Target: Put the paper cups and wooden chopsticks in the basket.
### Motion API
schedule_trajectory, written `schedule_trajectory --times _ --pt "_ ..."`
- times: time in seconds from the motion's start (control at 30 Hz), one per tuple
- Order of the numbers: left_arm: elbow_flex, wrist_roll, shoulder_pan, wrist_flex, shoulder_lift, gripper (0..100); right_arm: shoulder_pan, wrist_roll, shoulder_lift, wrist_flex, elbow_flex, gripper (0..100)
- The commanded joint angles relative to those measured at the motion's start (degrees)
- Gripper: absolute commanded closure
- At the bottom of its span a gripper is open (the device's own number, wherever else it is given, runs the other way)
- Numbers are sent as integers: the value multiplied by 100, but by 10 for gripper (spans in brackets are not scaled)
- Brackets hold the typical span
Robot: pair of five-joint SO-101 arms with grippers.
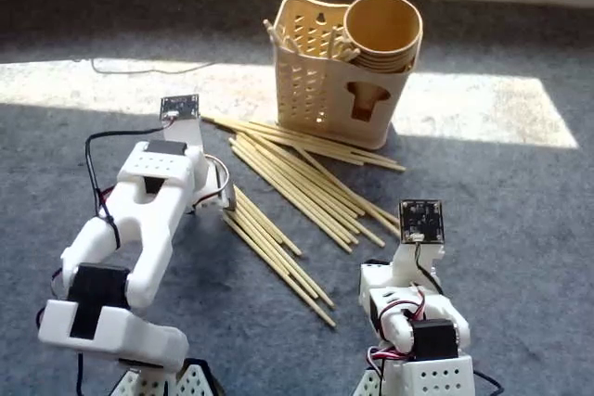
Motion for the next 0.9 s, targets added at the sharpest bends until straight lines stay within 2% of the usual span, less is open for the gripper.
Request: schedule_trajectory --times 0.0,0.57,0.7,0.87 --pt "-356 9 110 -26 268 858 48 -18 -22 57 857 994" --pt "-514 -9 101 -18 409 967 48 -18 -22 57 857 994" --pt "-629 -229 66 -18 400 993 48 -18 -22 57 857 994" --pt "-637 -220 57 -18 400 994 48 -18 -22 57 857 994"
